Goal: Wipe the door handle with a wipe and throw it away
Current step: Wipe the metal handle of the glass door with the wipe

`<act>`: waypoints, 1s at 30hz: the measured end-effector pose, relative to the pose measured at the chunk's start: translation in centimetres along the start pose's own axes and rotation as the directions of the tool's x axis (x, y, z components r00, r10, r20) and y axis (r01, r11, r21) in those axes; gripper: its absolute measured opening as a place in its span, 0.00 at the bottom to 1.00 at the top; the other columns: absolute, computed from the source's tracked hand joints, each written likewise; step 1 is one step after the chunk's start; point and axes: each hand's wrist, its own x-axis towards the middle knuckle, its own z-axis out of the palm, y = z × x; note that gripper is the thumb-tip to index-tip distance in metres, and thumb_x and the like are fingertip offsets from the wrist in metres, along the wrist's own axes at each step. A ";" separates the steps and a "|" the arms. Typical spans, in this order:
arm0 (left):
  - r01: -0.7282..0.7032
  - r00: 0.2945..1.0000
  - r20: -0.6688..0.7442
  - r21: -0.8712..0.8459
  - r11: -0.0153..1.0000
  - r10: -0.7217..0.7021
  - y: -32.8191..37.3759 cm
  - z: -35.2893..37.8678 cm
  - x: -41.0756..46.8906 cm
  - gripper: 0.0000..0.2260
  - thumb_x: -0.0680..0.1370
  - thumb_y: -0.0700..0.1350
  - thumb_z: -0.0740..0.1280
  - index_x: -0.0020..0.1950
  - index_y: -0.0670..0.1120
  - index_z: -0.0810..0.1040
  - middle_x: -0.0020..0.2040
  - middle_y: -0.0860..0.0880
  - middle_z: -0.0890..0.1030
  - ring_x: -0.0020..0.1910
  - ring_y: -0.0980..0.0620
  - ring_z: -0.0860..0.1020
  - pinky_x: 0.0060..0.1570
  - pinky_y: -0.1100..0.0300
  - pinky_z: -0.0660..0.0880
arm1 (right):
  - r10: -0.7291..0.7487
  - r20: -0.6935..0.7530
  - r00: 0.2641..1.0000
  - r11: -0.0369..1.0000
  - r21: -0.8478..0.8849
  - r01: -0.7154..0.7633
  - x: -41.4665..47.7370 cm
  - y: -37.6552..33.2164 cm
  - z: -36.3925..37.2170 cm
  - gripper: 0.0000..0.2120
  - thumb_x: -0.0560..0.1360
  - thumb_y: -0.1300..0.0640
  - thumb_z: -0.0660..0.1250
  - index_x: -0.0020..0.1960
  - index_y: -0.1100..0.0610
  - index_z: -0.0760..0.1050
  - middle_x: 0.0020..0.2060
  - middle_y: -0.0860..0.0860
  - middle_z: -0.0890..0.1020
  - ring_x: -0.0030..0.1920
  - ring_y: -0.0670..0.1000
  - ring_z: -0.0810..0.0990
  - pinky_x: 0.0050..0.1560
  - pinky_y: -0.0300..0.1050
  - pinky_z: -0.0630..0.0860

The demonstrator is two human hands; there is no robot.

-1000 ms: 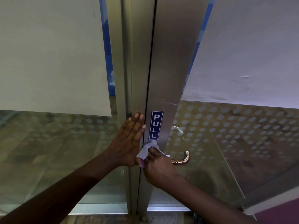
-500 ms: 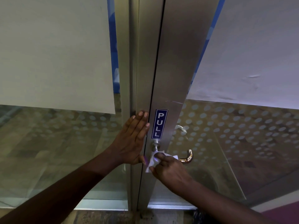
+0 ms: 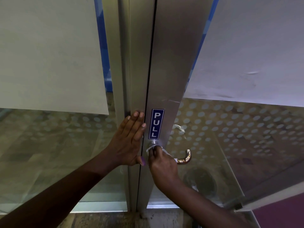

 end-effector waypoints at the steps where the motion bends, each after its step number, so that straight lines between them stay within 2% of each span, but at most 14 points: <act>1: -0.001 1.000 -0.001 0.000 1.000 0.001 0.0 0.0 0.0 0.43 0.77 0.70 0.40 0.78 0.37 0.47 0.80 0.39 0.45 0.78 0.38 0.49 0.77 0.45 0.47 | -0.010 -0.001 1.000 1.000 -0.003 0.010 0.0 0.0 0.3 0.11 0.62 0.65 0.72 0.44 0.60 0.79 0.36 0.56 0.77 0.30 0.54 0.77 0.25 0.44 0.70; 7: -0.002 1.000 0.002 0.028 1.000 0.002 0.0 0.1 0.1 0.43 0.77 0.70 0.39 0.78 0.37 0.48 0.80 0.39 0.46 0.78 0.38 0.49 0.77 0.45 0.47 | -0.108 -0.085 0.991 0.990 -0.097 0.100 -0.7 0.9 0.9 0.10 0.67 0.65 0.62 0.46 0.62 0.80 0.31 0.56 0.77 0.27 0.55 0.76 0.26 0.44 0.69; 10: -0.004 1.000 0.013 0.042 0.999 0.003 0.0 0.1 0.1 0.43 0.77 0.70 0.39 0.78 0.37 0.47 0.80 0.38 0.45 0.78 0.38 0.48 0.77 0.45 0.47 | -0.225 -0.140 0.964 0.972 -0.108 0.211 -1.6 2.6 1.0 0.13 0.69 0.66 0.60 0.49 0.62 0.80 0.31 0.55 0.78 0.28 0.55 0.76 0.27 0.45 0.71; 13: -0.006 1.000 0.016 0.061 0.998 0.005 0.0 0.1 0.1 0.43 0.77 0.70 0.39 0.78 0.37 0.47 0.80 0.38 0.45 0.78 0.38 0.49 0.77 0.44 0.48 | -0.344 -0.159 0.925 0.939 -0.064 0.338 -2.2 4.7 1.2 0.14 0.69 0.66 0.60 0.51 0.63 0.79 0.33 0.55 0.78 0.30 0.55 0.77 0.29 0.44 0.73; 18: -0.009 1.000 0.026 0.080 0.997 0.007 -0.1 0.1 0.0 0.43 0.77 0.70 0.39 0.78 0.36 0.47 0.79 0.38 0.45 0.78 0.38 0.48 0.77 0.44 0.48 | -0.422 -0.124 0.898 0.905 0.007 0.426 -2.3 7.1 1.3 0.09 0.68 0.63 0.72 0.48 0.62 0.77 0.33 0.55 0.79 0.30 0.56 0.78 0.30 0.45 0.74; 21: -0.009 1.000 0.024 0.087 0.996 0.007 -0.1 0.2 0.0 0.43 0.77 0.70 0.39 0.78 0.36 0.46 0.79 0.38 0.44 0.78 0.38 0.48 0.77 0.44 0.48 | -0.445 -0.129 0.886 0.892 0.023 0.451 -2.3 8.3 0.9 0.05 0.75 0.58 0.69 0.46 0.60 0.77 0.33 0.54 0.78 0.31 0.54 0.77 0.30 0.46 0.73; 23: -0.009 1.000 0.025 0.094 0.996 0.006 -0.1 0.2 0.0 0.43 0.77 0.70 0.39 0.78 0.36 0.46 0.79 0.37 0.44 0.78 0.38 0.48 0.77 0.44 0.47 | -0.454 -0.136 0.881 0.887 0.020 0.461 -2.2 9.0 0.6 0.06 0.77 0.56 0.66 0.45 0.58 0.77 0.33 0.53 0.78 0.31 0.54 0.76 0.31 0.46 0.72; 30: -0.008 0.999 0.044 0.163 0.987 0.001 0.0 0.2 0.0 0.45 0.76 0.71 0.39 0.78 0.36 0.46 0.79 0.37 0.43 0.78 0.38 0.46 0.77 0.45 0.45 | -0.494 -0.069 0.867 0.868 0.012 0.496 -2.0 10.8 0.4 0.04 0.75 0.57 0.68 0.43 0.56 0.75 0.33 0.51 0.76 0.29 0.52 0.73 0.30 0.45 0.68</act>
